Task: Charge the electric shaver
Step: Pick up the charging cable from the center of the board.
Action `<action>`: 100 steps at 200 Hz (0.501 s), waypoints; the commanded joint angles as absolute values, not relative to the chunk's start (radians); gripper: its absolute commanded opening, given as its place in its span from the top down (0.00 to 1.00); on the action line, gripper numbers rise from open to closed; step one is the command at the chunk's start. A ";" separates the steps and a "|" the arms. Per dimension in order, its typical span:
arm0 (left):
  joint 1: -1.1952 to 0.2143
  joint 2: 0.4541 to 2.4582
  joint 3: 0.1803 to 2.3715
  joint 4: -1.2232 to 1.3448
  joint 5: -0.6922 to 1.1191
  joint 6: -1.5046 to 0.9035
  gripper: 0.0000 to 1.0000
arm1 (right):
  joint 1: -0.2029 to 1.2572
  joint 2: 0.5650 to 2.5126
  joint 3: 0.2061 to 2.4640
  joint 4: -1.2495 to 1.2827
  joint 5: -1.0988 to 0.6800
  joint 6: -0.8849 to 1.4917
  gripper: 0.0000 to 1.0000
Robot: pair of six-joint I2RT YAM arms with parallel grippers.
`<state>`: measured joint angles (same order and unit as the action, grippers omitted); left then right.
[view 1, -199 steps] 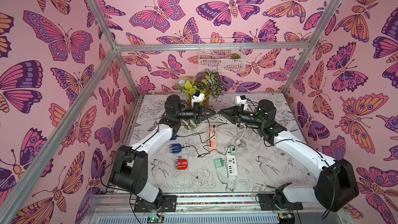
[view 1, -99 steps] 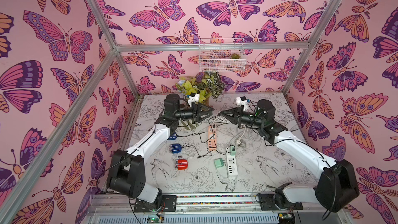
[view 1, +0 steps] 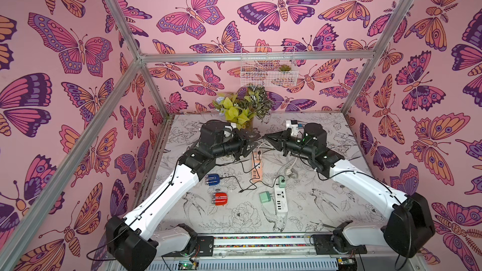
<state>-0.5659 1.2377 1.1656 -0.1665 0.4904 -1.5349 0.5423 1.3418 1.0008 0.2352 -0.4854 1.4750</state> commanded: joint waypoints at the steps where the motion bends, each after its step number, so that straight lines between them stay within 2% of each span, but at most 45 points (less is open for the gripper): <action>1: -0.576 1.260 1.147 -0.155 0.351 -1.647 0.53 | 0.559 1.343 1.039 0.231 -0.425 1.524 1.00; 32: -0.577 1.346 1.152 -0.075 0.348 -1.680 0.53 | 0.567 1.342 1.021 0.257 -0.419 1.565 1.00; 85: -0.578 1.391 1.145 0.006 0.364 -1.689 0.66 | 0.567 1.341 1.009 0.275 -0.410 1.599 1.00; 100: -0.578 1.396 1.145 0.023 0.368 -1.687 0.67 | 0.569 1.346 1.013 0.265 -0.416 1.600 1.00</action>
<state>-0.5747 1.3983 1.1603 -0.0441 0.3695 -1.6844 0.5591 1.3418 1.0016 0.2470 -0.4232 1.5826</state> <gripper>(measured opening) 0.336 0.082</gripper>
